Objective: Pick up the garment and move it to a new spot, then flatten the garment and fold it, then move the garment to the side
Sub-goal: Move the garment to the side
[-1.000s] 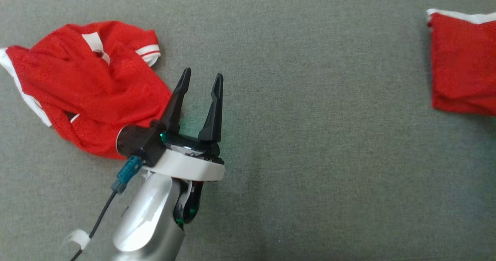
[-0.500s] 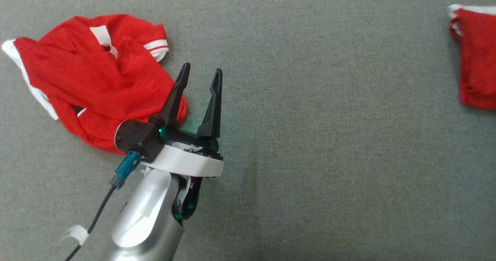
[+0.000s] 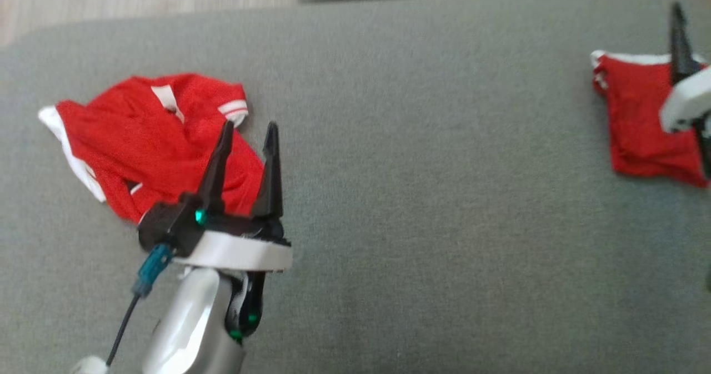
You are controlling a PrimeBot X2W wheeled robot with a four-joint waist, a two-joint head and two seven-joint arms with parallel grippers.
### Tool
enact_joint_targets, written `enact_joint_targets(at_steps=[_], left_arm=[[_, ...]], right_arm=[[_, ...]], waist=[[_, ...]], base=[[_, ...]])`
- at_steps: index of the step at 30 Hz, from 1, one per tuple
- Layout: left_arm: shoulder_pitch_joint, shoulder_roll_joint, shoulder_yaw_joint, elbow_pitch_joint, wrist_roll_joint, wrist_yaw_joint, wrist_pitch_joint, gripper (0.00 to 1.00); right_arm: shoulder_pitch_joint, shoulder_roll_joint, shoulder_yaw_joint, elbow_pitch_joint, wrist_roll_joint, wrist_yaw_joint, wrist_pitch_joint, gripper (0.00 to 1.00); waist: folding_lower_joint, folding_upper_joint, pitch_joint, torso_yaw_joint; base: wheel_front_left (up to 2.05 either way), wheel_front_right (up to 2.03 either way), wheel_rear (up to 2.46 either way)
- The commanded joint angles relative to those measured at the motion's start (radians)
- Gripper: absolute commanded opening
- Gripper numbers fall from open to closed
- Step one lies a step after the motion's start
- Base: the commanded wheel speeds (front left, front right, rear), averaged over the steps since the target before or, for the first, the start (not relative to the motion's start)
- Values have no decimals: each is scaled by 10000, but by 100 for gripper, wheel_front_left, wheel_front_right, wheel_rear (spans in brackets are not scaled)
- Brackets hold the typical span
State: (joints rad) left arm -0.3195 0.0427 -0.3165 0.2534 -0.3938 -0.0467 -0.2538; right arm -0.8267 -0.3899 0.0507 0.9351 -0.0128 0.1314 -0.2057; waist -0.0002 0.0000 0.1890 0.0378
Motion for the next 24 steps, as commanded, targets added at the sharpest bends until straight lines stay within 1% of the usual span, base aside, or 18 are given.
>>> enact_joint_targets(at_steps=[1, 4, 5, 9, 13, 15, 18, 20, 22, 24], left_arm=[[56, 76, 537, -415, 185, 32, -80, 100], [399, 77, 794, -484, 285, -3, -80, 100], [399, 77, 794, -484, 285, -3, -80, 100], [828, 88, 1089, -532, 365, -63, -80, 100], [1199, 87, 1240, -500, 443, -146, -80, 100], [1361, 86, 1301, -463, 471, -176, -80, 100], [1545, 84, 1358, -369, 509, -238, -80, 100], [1649, 82, 1421, -292, 501, -267, -80, 100], [1751, 80, 1463, -227, 498, -293, -80, 100], [1862, 79, 1449, -159, 458, -303, -80, 100]], right_arm=[[121, 297, 104, -781, 295, -7, -157, 100], [407, 839, 53, -1569, 764, -7, -184, 100], [407, 839, 53, -1569, 764, -7, -184, 100], [1144, 1743, -173, -2788, 1427, -7, -172, 100], [2294, 2773, -573, -3922, 1838, -7, -149, 100], [2938, 3114, -686, -4371, 1998, -7, -147, 100], [3966, 3343, -726, -4763, 2249, -7, -203, 100], [4597, 3382, -712, -4839, 2376, -7, -277, 100], [5129, 3390, -510, -4855, 2849, -7, -384, 100], [5558, 3392, -371, -4831, 3066, -7, -469, 100]], waist=[[2, 0, -644, -119], [2, 0, -1023, -136], [2, 0, -1023, -136], [2, 0, -1372, -139], [2, 0, -1617, -123], [2, 0, -1685, -134], [2, 0, -1769, -134], [2, 0, -1820, -135], [2, 0, -1856, -134], [2, 0, -1883, -141]], base=[[0, 0, 0], [0, 0, 0], [0, 0, 0], [0, 0, 0], [0, 0, 0], [0, 0, 0], [0, 0, 0], [0, 0, 0], [0, 0, 0], [0, 0, 0]])
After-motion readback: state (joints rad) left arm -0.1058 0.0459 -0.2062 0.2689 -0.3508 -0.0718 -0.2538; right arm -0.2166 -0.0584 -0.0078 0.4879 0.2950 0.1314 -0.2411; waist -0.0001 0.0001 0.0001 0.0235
